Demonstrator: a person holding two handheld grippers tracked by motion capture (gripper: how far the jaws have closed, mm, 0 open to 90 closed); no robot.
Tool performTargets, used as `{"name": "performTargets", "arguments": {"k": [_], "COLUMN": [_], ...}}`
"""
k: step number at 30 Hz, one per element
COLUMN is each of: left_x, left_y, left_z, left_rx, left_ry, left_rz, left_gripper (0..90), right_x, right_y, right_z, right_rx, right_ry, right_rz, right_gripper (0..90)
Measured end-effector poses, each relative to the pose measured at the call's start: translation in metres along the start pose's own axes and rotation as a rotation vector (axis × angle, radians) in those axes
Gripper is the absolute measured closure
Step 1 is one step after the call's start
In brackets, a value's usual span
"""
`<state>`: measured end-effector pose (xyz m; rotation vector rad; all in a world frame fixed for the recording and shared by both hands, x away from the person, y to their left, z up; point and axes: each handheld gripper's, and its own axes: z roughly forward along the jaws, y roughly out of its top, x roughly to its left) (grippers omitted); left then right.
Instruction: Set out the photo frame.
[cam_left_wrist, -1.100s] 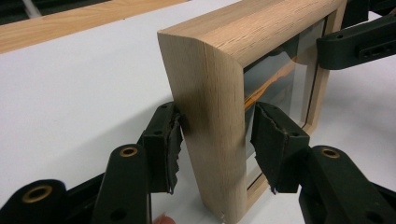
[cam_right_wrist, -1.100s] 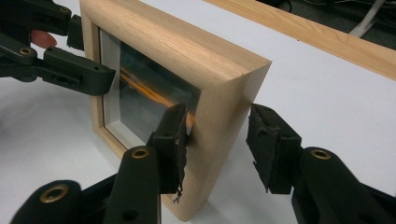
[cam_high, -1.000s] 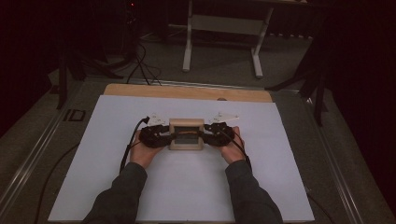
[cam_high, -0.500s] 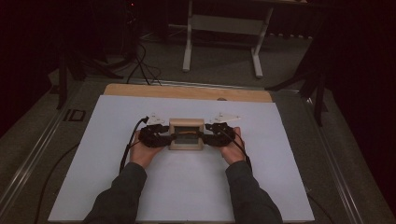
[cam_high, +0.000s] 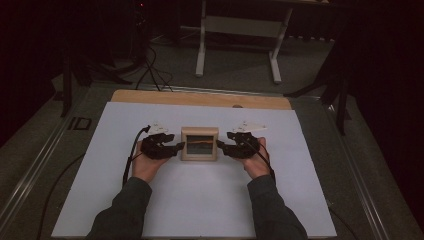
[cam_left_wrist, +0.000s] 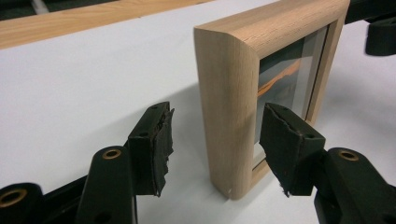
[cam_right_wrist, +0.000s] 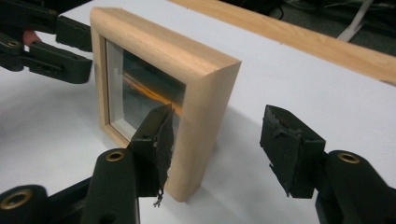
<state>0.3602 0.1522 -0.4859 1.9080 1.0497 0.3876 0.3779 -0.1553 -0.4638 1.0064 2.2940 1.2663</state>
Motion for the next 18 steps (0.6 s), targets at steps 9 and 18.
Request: {"name": "performTargets", "arguments": {"k": [9, 18], "left_x": [0.005, 0.016], "left_y": [-0.009, -0.027], "left_z": [-0.029, -0.059], "left_rx": [-0.014, -0.034], "left_ry": [0.02, 0.06], "left_rz": [0.007, -0.012], "left_gripper": [43.6, 43.6], "right_x": [-0.001, -0.011], "right_y": [-0.009, -0.031], "right_z": [-0.022, -0.05], "right_rx": [-0.014, -0.042], "right_ry": [-0.016, -0.045], "right_rz": [-0.011, 0.017], "right_gripper": [43.1, 42.9]}}
